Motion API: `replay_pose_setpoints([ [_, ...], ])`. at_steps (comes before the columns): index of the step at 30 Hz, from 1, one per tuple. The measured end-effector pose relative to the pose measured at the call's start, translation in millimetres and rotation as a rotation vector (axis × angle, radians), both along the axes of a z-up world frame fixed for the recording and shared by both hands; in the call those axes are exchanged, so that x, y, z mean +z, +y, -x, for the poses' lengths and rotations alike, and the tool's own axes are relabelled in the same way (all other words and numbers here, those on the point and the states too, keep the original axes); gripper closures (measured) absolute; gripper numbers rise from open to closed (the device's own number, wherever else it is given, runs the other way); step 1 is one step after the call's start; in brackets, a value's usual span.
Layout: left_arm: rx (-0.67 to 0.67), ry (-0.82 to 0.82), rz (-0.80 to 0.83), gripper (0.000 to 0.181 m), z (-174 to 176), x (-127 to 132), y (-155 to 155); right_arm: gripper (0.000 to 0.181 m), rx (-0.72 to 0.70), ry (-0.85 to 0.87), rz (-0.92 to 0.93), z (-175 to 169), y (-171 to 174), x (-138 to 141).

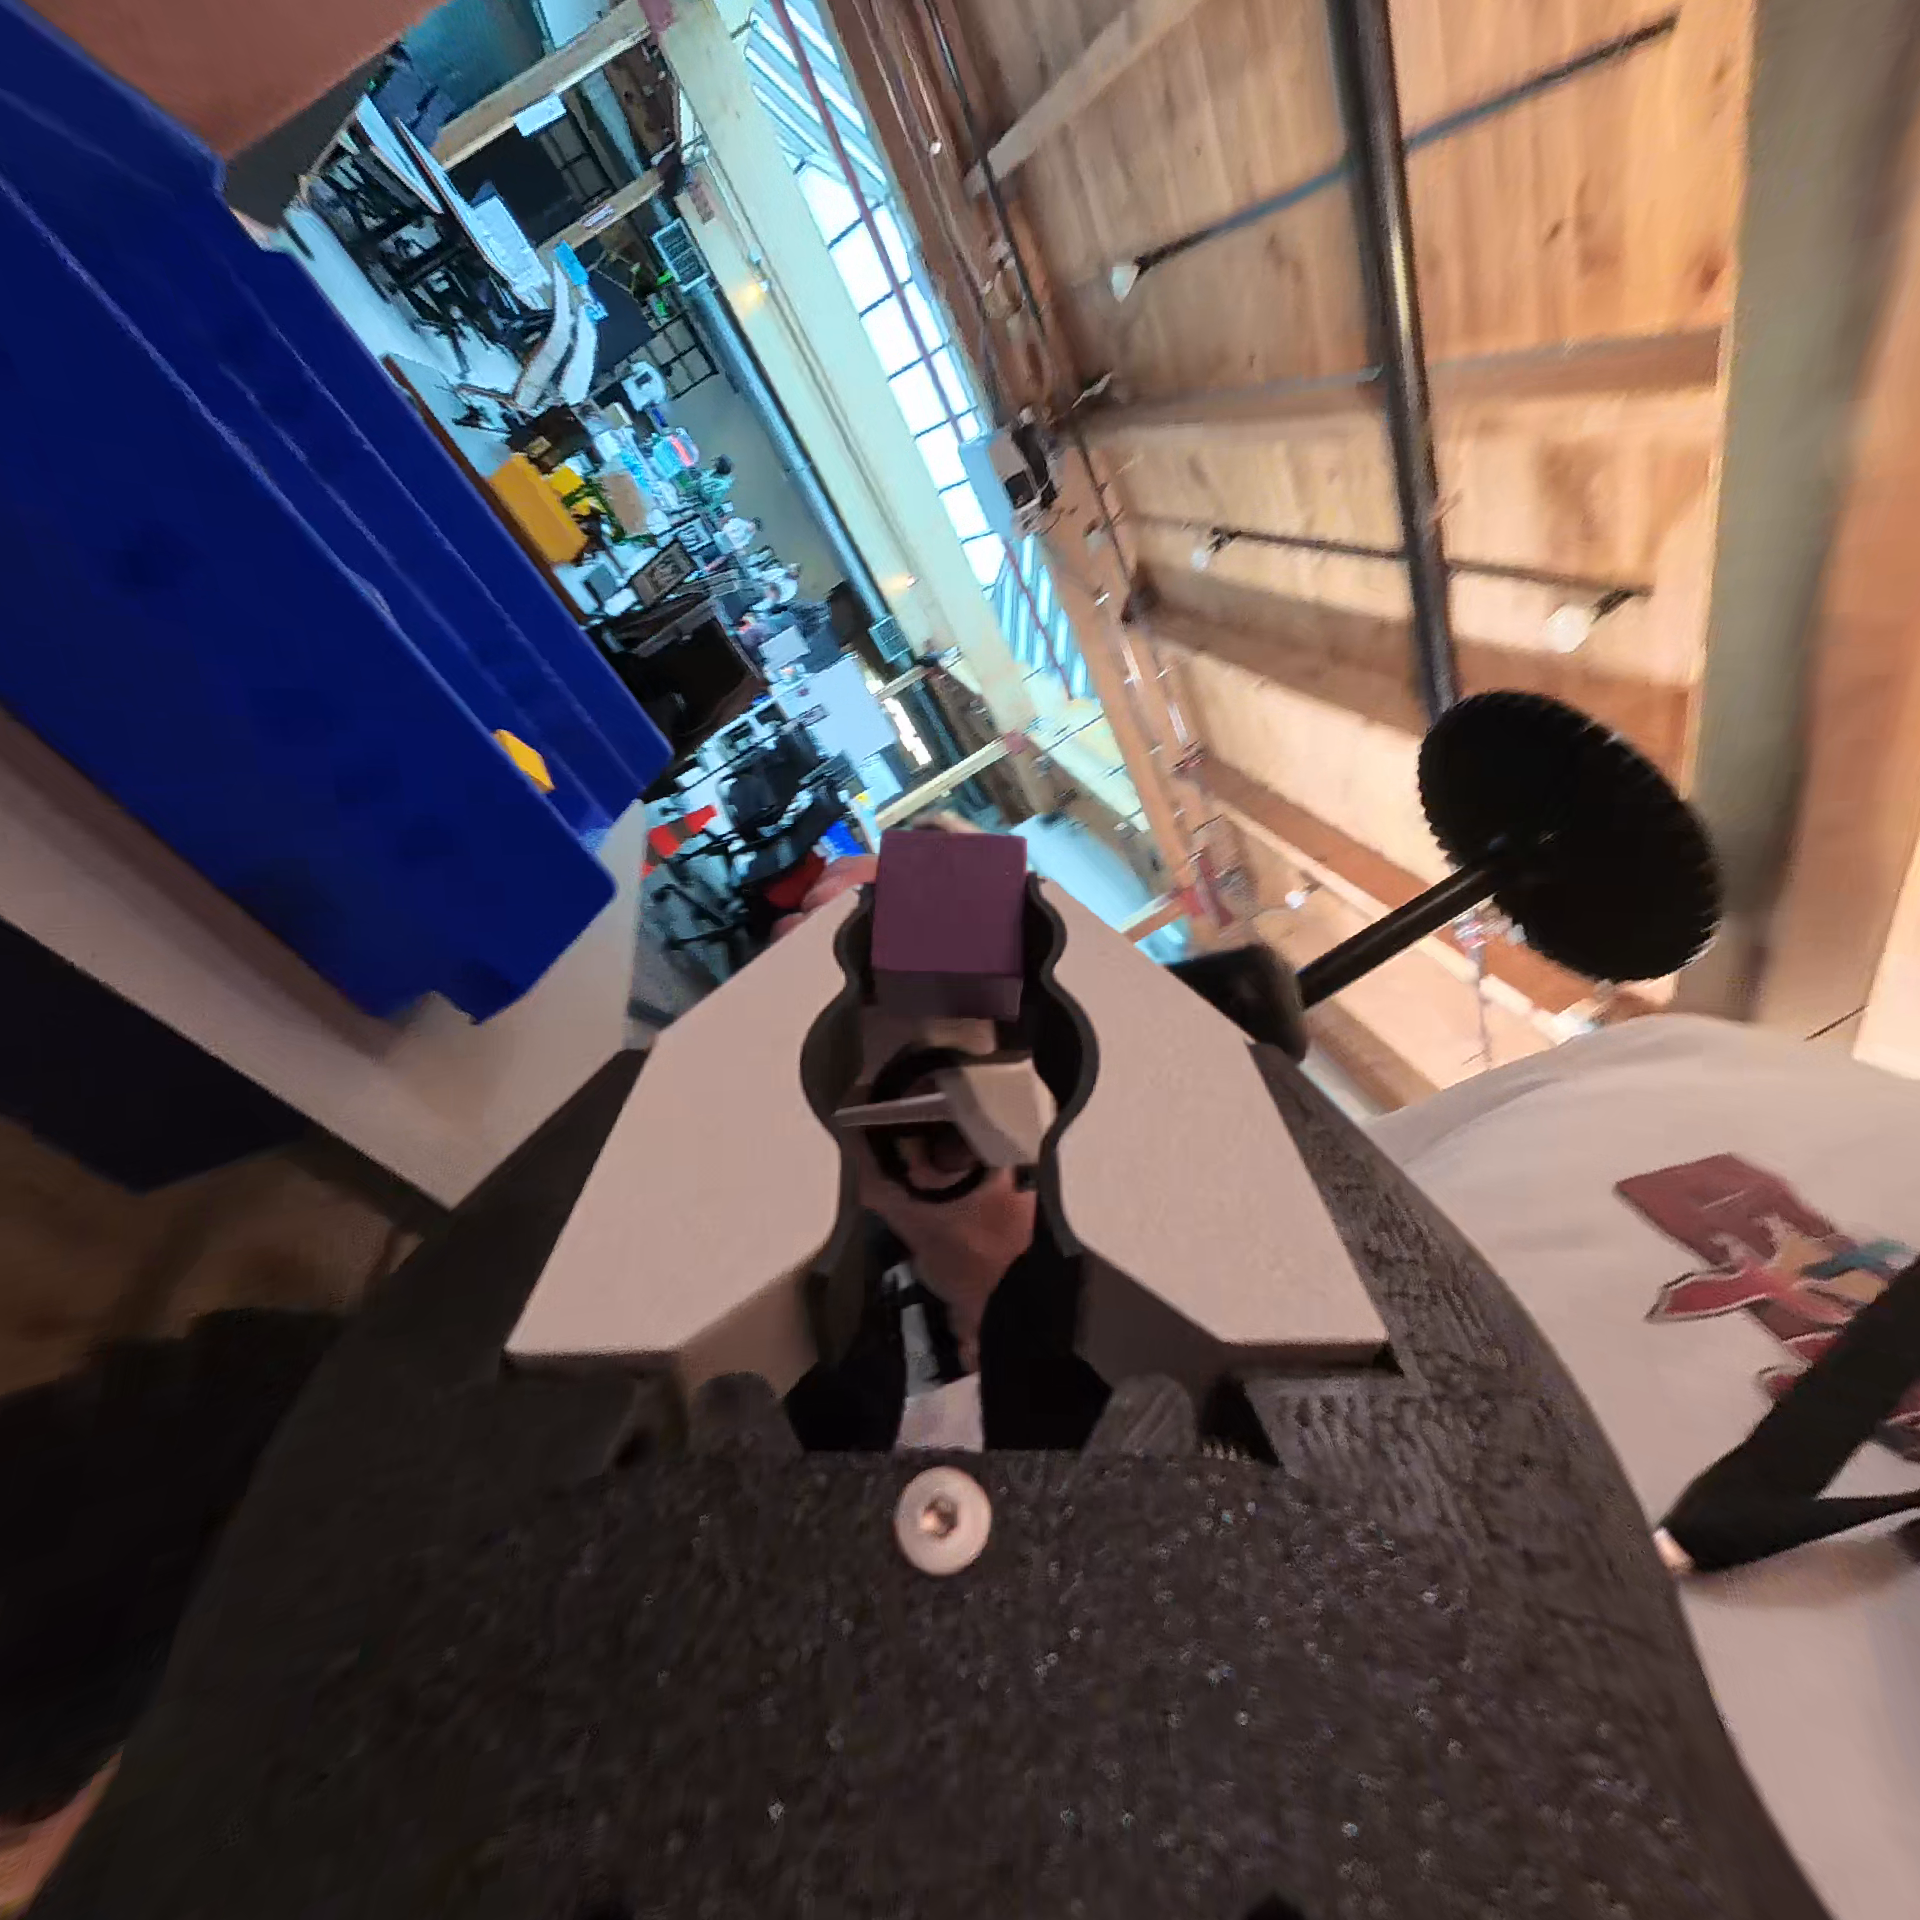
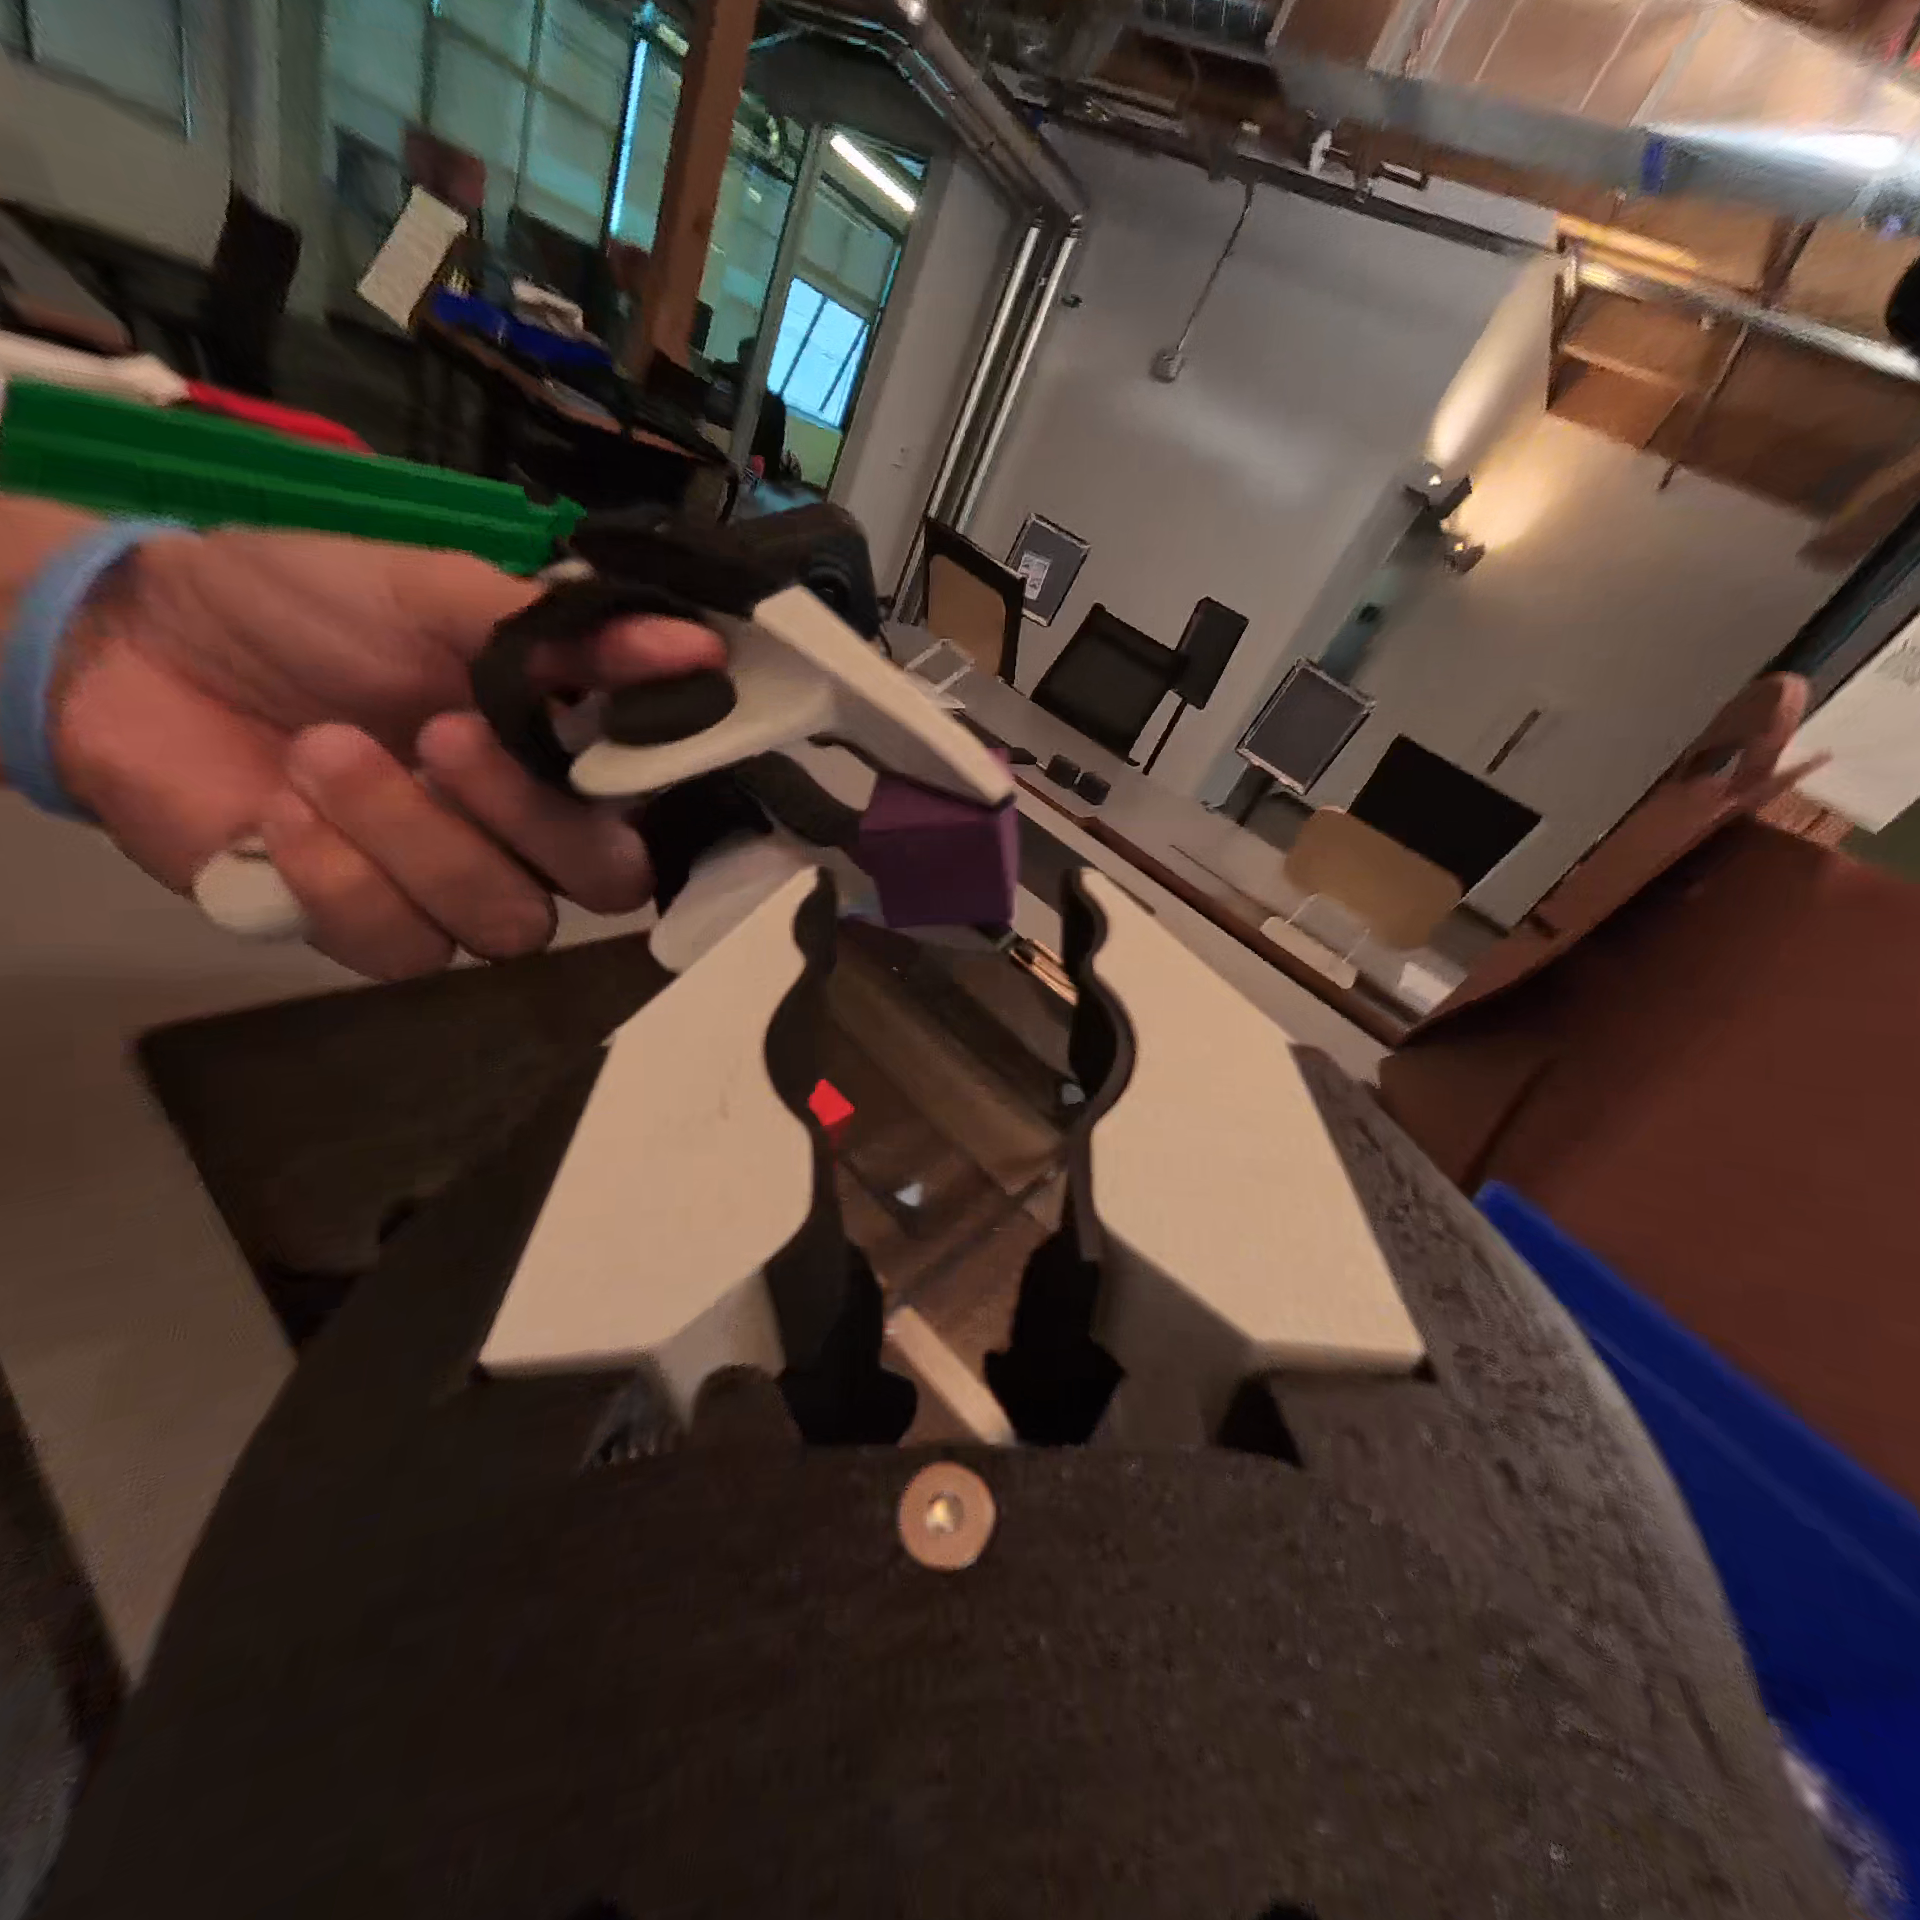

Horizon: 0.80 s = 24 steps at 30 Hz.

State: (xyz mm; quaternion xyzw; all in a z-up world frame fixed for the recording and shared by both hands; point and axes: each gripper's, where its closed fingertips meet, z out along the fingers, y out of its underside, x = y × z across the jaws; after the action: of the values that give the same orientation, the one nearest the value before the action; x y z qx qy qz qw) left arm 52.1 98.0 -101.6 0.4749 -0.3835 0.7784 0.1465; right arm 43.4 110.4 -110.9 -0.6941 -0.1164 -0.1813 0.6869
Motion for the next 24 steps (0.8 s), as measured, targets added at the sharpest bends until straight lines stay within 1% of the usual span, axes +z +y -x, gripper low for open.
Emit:
replay_pose_setpoints([
  [2, -0.013, 0.036, 0.033, 0.153, -0.9, -3.2, -5.5, 0.154, -0.021, -0.057, 0.013, -0.8, 2.0, -3.8],
  [5, -0.012, 0.053, 0.09, 0.153, -0.6, -1.8, -7.4, 0.155, -0.015, -0.059, -0.017, 0.7, 1.2, 0.5],
  [7, -0.001, 0.051, 0.048, 0.153, 0.8, -6.7, -7.9, 0.155, 0.02, -0.026, 0.023, 0.9, -0.3, -3.9],
  [8, 0.025, 0.046, 0.018, 0.148, 1.2, -9.2, -4.9, 0.155, 0.018, -0.015, 0.03, -3.3, -4.1, -3.0],
  [9, 0.062, 0.052, -0.009, 0.139, 1.6, -12.0, 1.0, 0.155, -0.001, -0.011, 0.036, -12.7, -10.7, -1.0],
  [10, 0.097, 0.056, -0.036, 0.134, 3.6, -14.4, 8.2, 0.155, -0.029, -0.002, 0.062, -27.7, -19.4, -0.4],
  [11, 0.131, 0.057, -0.061, 0.134, 7.1, -16.0, 16.0, 0.155, -0.064, 0.014, 0.115, -48.0, -30.4, -2.6],
  [13, 0.187, 0.064, -0.115, 0.134, 17.2, -20.9, 30.6, 0.155, -0.175, 0.084, 0.275, -105.8, -58.8, -13.0],
  [14, 0.208, 0.072, -0.139, 0.134, 22.6, -24.4, 36.4, 0.155, -0.208, 0.154, 0.401, -133.8, -74.4, -25.3],
  [16, 0.234, 0.093, -0.173, 0.134, 32.6, -31.8, 43.8, 0.155, -0.291, 0.321, 0.748, -183.5, -110.9, -62.1],
  [17, 0.238, 0.107, -0.189, 0.134, 36.8, -36.6, 45.0, 0.155, -0.304, 0.385, 0.887, -200.5, -124.9, -79.1],
  [19, 0.235, 0.127, -0.222, 0.134, 43.3, -45.7, 43.5, 0.155, -0.271, 0.473, 1.095, -218.7, -139.9, -111.3],
  [21, 0.236, 0.137, -0.237, 0.134, 46.9, -51.0, 40.3, 0.155, -0.249, 0.491, 1.285, -228.9, -149.4, -140.3],
  [24, 0.236, 0.142, -0.236, 0.134, 50.2, -52.7, 33.5, 0.155, -0.201, 0.505, 1.497, -226.7, -160.5, -167.5],
])
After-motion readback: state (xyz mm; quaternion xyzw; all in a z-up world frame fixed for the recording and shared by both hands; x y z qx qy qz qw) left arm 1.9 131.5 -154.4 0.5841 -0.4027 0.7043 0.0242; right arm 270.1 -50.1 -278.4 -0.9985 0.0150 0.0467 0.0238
